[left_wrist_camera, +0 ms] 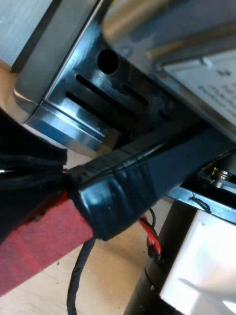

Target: Put the handle in the coffee machine

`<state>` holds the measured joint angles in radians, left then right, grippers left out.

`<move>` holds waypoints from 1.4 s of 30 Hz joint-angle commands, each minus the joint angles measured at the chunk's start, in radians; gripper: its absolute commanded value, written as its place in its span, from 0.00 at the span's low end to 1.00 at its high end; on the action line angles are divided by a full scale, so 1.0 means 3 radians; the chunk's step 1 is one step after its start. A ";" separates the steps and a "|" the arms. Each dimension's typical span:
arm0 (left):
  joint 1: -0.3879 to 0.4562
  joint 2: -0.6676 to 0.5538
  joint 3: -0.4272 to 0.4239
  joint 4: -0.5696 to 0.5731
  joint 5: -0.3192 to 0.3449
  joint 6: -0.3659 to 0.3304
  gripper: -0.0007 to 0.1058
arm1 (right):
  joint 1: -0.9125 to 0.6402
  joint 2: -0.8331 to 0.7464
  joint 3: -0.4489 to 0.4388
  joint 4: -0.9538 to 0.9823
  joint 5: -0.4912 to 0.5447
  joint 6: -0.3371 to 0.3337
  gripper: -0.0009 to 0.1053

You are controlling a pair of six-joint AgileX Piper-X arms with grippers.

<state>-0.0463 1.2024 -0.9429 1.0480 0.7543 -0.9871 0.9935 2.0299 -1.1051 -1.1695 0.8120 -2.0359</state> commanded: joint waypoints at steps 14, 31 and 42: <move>-0.0128 -0.0013 0.0045 0.0189 0.0485 -0.0057 0.02 | 0.0006 -0.0316 -0.0066 0.1370 -0.0109 0.0577 0.27; -0.0128 -0.0013 0.0115 0.0181 0.0526 -0.0294 0.02 | 0.0194 -0.1273 0.0923 0.1919 -0.0396 0.0649 0.27; -0.0146 -0.0013 0.0115 0.0168 0.0495 -0.0727 0.01 | 0.0394 -0.2227 0.1177 0.2710 -0.0779 0.0587 0.39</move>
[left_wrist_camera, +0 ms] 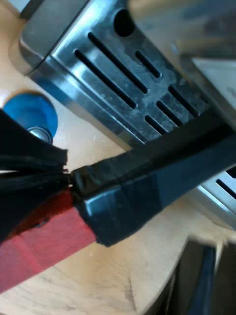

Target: Put the handle in the coffee machine

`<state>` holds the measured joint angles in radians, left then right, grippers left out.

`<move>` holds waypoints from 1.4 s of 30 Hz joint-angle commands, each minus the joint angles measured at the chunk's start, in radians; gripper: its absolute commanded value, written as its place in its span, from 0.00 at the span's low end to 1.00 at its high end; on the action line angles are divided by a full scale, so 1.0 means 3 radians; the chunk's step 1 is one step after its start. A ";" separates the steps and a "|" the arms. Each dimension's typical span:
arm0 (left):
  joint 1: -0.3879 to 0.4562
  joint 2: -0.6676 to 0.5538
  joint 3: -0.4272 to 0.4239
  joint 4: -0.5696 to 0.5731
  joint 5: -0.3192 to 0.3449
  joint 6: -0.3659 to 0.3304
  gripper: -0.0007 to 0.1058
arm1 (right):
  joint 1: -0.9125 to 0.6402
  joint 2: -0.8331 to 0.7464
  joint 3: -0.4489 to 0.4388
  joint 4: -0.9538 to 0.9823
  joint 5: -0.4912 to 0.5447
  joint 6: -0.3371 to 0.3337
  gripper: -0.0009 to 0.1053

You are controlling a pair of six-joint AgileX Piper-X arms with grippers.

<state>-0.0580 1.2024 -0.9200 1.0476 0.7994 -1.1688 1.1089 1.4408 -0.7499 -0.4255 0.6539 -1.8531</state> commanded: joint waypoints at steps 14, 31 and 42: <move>-0.0575 -0.0051 -0.0012 0.0083 -0.0292 -0.0463 0.01 | 0.0009 -0.1292 -0.0007 0.1524 -0.0822 0.0137 0.57; -0.1393 -0.0105 -0.0397 0.0056 -0.1640 -0.1273 0.01 | 0.0009 -0.1615 -0.0007 0.1853 -0.0831 0.0146 0.57; -0.1757 -0.0105 -0.0515 0.0080 -0.1579 -0.1807 0.01 | 0.0009 -0.1739 -0.0007 0.2068 -0.0923 0.0146 0.57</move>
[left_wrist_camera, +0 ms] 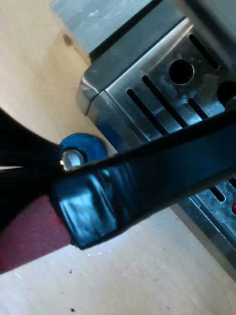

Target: Put the handle in the coffee machine

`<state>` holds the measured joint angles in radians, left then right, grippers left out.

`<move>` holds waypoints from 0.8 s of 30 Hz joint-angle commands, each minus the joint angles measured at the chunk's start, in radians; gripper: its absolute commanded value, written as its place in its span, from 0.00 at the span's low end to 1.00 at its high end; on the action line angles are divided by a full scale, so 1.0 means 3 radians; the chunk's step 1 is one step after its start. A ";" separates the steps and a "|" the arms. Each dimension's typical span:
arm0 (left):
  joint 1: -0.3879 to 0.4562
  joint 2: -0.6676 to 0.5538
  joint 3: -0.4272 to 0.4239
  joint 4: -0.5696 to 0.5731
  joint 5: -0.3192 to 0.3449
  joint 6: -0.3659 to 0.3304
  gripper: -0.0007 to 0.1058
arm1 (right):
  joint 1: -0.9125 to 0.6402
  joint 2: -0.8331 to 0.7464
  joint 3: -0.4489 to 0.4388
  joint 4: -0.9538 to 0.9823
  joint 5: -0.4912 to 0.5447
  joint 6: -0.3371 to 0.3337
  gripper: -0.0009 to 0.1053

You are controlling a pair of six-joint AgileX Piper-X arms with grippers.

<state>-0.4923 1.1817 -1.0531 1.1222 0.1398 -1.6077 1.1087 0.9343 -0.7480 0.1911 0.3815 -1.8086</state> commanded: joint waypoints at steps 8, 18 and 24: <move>-0.0367 -0.0037 -0.0071 -0.0243 0.0673 -0.0425 0.01 | 0.0010 -0.0448 -0.0014 0.0130 -0.0321 -0.0014 0.57; -0.0367 -0.0037 -0.0071 -0.0248 0.0873 -0.0601 0.01 | 0.0010 -0.0675 -0.0014 0.0130 -0.0594 -0.0014 0.61; -0.0367 -0.0037 -0.0071 -0.0248 0.0969 -0.0661 0.01 | 0.0010 -0.0717 -0.0014 0.0130 -0.0594 -0.0014 0.76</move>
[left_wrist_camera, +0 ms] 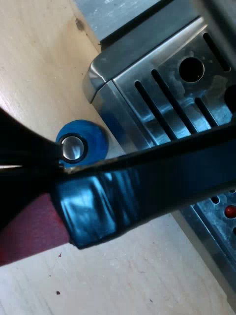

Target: Put the handle in the coffee machine

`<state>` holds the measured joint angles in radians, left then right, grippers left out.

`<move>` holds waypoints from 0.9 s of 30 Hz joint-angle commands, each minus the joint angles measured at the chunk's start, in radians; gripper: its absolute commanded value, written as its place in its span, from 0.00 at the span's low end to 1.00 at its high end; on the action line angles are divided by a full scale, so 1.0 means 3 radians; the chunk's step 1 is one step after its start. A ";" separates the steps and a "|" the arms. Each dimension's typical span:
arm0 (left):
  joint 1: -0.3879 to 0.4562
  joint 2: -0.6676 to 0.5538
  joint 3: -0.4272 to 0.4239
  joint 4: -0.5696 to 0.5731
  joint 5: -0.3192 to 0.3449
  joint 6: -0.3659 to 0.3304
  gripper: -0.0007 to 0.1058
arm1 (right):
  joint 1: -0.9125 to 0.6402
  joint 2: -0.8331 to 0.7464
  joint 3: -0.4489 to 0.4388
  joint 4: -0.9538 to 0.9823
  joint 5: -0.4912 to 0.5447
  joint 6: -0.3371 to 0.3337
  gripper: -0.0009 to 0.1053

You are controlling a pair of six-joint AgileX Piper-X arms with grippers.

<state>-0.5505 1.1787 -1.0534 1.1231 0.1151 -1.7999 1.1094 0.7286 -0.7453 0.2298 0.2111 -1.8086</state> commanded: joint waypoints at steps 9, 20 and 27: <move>-0.0173 -0.0026 -0.0070 -0.0251 0.1252 -0.0211 0.01 | 0.0008 -0.0031 -0.0022 -0.0015 -0.0310 -0.0242 0.77; -0.0516 -0.0026 -0.0070 -0.0347 0.1254 -0.0219 0.01 | 0.0008 -0.0039 -0.0022 -0.0015 -0.0447 -0.0048 0.77; -0.0660 -0.0026 -0.0070 -0.0545 0.1248 -0.0219 0.01 | 0.0008 -0.0039 -0.0022 0.0032 -0.0574 0.0086 0.77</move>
<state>-0.6818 1.1787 -1.0534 1.0918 0.1205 -1.8704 1.1094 0.7286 -0.7453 0.2333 0.0482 -1.7853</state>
